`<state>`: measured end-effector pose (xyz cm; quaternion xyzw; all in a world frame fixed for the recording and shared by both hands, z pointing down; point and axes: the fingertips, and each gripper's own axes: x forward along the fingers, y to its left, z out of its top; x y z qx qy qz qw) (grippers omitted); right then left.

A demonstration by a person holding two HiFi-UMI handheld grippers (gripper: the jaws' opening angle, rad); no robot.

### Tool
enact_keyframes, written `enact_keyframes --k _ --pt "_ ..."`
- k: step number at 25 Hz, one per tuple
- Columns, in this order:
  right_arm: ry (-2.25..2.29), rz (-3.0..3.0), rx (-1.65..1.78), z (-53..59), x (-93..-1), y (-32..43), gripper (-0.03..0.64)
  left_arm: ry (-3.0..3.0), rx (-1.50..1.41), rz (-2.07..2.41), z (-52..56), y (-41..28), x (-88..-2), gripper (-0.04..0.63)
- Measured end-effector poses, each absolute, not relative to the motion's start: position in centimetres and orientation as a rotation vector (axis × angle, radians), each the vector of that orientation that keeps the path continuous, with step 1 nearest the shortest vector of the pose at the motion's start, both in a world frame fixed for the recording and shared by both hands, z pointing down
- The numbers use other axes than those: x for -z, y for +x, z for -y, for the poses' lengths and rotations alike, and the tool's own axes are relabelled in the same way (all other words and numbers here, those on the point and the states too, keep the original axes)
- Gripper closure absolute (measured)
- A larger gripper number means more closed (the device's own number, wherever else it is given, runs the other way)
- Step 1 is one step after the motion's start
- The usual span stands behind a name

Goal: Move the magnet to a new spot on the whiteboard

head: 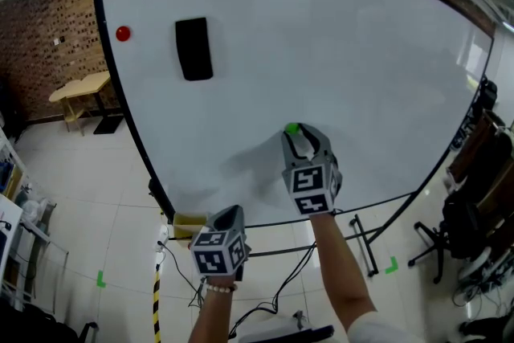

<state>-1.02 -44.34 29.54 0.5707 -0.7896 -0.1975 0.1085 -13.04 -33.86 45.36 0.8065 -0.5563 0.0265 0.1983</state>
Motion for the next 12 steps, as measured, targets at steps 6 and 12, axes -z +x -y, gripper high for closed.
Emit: enact_keyframes --k 6,12 --pt "1.687 2.310 0.575 44.38 -29.42 -0.87 0.477 2.251 -0.077 1.554 33.82 -13.17 -45.60 0.600" --pt "1.697 2.266 0.589 44.42 -29.34 -0.87 0.485 2.252 -0.072 1.546 33.76 -12.97 -45.65 0.600"
